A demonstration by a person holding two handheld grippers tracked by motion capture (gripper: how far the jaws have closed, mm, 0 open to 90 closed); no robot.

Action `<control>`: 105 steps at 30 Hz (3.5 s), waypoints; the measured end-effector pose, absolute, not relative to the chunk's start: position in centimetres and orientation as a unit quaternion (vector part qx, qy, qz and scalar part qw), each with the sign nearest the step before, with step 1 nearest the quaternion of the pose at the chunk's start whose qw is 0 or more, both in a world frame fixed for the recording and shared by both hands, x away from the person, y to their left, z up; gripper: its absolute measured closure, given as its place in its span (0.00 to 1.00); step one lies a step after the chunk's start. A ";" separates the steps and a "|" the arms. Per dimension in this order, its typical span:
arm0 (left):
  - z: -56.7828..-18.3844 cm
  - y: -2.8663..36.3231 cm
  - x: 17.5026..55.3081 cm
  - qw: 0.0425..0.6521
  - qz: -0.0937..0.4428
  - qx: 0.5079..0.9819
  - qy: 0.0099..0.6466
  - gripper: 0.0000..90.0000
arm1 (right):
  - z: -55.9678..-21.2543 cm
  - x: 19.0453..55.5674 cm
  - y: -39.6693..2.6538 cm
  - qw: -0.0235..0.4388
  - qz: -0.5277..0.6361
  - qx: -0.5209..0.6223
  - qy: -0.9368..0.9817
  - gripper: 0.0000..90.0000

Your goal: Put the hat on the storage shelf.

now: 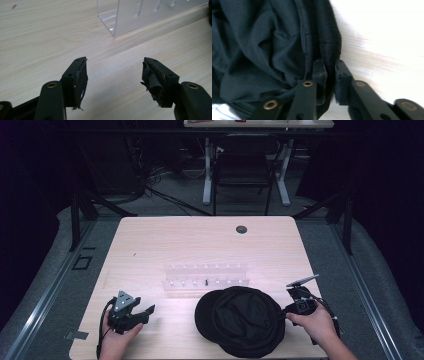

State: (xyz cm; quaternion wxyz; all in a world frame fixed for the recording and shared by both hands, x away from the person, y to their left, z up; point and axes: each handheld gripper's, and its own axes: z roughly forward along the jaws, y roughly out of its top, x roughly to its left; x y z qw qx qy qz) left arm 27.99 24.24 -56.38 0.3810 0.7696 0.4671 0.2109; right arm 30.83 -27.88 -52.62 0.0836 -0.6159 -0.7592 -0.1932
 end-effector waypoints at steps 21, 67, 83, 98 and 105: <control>-56.4 24.2 28.0 0.380 0.211 0.770 0.467 0.41 | -51.0 30.6 -27.9 0.094 -0.205 -0.605 -0.764 0.98; -56.4 24.3 28.0 0.380 0.211 0.769 0.469 0.41 | -44.4 30.0 -26.7 0.136 -0.254 -0.582 -0.760 0.98; -56.5 24.3 28.0 0.382 0.212 0.767 0.469 0.41 | -41.7 29.9 -25.6 0.192 -0.327 -0.566 -0.732 0.98; -56.5 24.3 28.0 0.381 0.211 0.768 0.469 0.41 | -39.1 29.6 -24.6 0.229 -0.367 -0.544 -0.720 0.98; -56.5 24.3 28.0 0.381 0.211 0.768 0.469 0.41 | -37.7 29.5 -24.6 0.222 -0.379 -0.543 -0.716 0.98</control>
